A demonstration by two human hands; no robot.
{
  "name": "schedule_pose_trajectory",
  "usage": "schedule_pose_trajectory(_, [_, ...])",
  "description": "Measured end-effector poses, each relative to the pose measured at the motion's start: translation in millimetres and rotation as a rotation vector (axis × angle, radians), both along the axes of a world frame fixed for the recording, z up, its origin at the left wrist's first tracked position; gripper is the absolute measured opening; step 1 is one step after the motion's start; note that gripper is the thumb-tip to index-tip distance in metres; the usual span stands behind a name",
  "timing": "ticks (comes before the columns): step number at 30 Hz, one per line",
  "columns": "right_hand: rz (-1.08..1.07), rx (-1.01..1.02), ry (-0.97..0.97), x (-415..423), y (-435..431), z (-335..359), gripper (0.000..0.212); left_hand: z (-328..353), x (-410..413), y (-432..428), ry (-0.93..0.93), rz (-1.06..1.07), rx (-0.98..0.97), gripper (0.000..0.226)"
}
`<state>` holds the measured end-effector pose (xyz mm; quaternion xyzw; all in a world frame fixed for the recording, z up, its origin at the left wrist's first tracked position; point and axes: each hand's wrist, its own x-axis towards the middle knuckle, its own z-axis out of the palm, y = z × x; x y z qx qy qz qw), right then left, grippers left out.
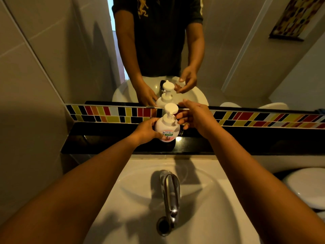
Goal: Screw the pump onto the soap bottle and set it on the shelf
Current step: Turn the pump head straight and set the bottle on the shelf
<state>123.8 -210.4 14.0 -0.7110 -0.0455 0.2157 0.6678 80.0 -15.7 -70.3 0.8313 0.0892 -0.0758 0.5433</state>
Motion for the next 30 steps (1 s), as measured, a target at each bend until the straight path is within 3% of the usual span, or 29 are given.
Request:
schedule_pose_trajectory(18, [0.015, 0.023, 0.124, -7, 28, 10, 0.024, 3, 1, 1, -0.016, -0.054, 0.053, 0.069])
schedule_pose_trajectory(30, [0.068, 0.007, 0.096, -5, 20, 5, 0.036, -1, 1, -1, -0.027, -0.015, 0.029, 0.07])
